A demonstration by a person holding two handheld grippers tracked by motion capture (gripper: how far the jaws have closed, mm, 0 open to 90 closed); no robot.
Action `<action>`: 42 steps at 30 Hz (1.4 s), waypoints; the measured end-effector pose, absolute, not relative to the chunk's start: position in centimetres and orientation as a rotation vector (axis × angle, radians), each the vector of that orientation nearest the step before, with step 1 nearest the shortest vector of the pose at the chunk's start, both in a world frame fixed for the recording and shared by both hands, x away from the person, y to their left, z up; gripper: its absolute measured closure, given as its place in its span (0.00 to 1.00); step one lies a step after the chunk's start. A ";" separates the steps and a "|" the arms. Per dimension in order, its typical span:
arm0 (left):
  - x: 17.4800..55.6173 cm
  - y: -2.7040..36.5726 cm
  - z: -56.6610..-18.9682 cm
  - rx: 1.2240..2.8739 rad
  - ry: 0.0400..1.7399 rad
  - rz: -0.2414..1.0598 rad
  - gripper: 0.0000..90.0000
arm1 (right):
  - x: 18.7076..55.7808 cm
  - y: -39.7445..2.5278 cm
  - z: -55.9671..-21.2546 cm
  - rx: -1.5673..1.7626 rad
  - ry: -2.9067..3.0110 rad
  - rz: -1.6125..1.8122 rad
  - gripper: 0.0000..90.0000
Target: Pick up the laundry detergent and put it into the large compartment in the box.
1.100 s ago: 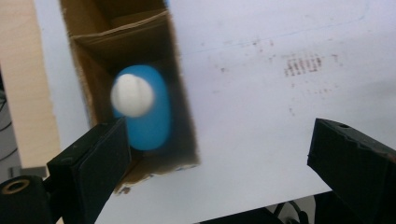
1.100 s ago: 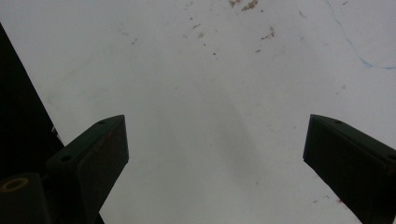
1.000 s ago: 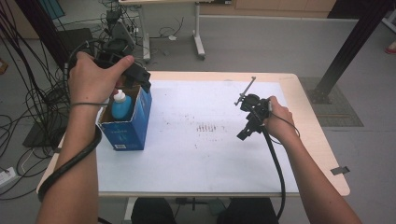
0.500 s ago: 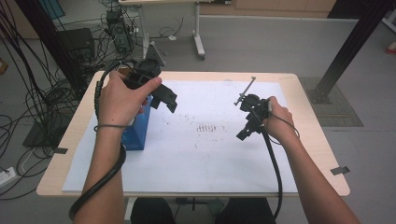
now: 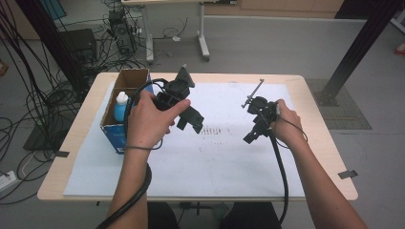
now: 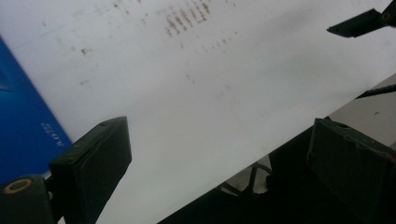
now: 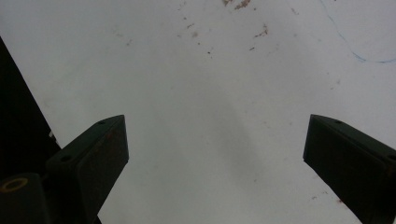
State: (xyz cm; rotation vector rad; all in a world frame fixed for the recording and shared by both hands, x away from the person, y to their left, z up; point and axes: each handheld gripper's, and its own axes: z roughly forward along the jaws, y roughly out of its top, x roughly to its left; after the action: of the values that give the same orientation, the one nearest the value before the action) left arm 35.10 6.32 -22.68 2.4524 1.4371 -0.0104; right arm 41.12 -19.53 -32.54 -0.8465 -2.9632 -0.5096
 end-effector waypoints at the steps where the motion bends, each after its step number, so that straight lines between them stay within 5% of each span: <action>1: 35.2 5.8 -23.4 2.464 1.433 -0.022 0.07 | 41.2 -19.7 -32.6 -0.851 -2.957 -0.515 0.07; 42: 35.6 3.2 -33.0 2.476 1.457 -0.176 0.07 | 41.3 -20.2 -32.7 -0.858 -2.952 -0.542 0.07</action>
State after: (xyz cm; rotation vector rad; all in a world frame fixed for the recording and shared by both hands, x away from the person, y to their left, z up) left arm 35.61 3.20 -32.95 2.4762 1.4565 -0.1756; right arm 41.32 -20.21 -32.71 -0.8579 -2.9516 -0.5423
